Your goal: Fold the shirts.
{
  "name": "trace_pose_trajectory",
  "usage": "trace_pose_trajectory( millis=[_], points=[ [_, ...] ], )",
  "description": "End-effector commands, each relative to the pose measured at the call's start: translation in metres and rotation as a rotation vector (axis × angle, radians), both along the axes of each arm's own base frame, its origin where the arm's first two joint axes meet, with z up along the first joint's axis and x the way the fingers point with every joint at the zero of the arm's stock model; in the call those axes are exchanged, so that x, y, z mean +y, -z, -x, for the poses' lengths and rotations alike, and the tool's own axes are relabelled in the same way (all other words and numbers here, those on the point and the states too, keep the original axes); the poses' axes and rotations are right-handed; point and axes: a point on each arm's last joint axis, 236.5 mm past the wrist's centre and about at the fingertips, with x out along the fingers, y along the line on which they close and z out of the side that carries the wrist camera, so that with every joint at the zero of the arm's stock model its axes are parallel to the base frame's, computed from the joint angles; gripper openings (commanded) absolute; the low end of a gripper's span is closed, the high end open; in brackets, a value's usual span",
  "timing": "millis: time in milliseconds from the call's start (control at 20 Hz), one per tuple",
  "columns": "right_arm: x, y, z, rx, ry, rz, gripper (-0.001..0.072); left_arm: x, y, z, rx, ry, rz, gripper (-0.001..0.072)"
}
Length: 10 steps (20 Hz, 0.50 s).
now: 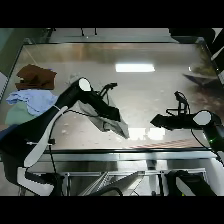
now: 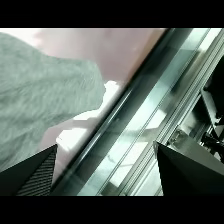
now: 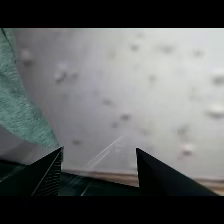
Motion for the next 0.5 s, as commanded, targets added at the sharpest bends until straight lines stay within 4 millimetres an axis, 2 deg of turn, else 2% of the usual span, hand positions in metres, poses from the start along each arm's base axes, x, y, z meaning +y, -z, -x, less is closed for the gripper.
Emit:
trace_pose_trajectory(
  millis=[0,50,200,250,300,350,450],
  points=[
    [0.017,0.002,0.010,0.030,-0.032,-0.046,0.0520,0.064,-0.013,-0.023,0.054,-0.088,-0.070,0.0668],
    [0.029,0.005,0.018,0.048,-0.054,-0.070,0.0519,0.090,-0.012,-0.039,0.027,-0.141,-0.105,0.0668],
    [0.092,0.015,0.055,0.124,-0.129,-0.220,0.0516,0.170,0.002,-0.086,-0.038,-0.335,-0.209,0.0668],
    [0.110,0.020,0.061,0.118,-0.141,-0.245,0.0509,0.190,0.007,-0.101,-0.047,-0.402,-0.209,0.0668],
    [0.127,0.027,0.062,0.090,-0.150,-0.251,0.0446,0.210,0.013,-0.116,-0.052,-0.478,-0.199,0.0668],
    [0.141,0.033,0.059,0.050,-0.164,-0.236,0.0421,0.228,0.022,-0.129,-0.054,-0.536,-0.192,0.0668],
    [0.164,0.050,0.044,-0.033,-0.152,-0.202,0.0435,0.244,0.038,-0.152,-0.040,-0.625,-0.107,0.0668]
  ],
)
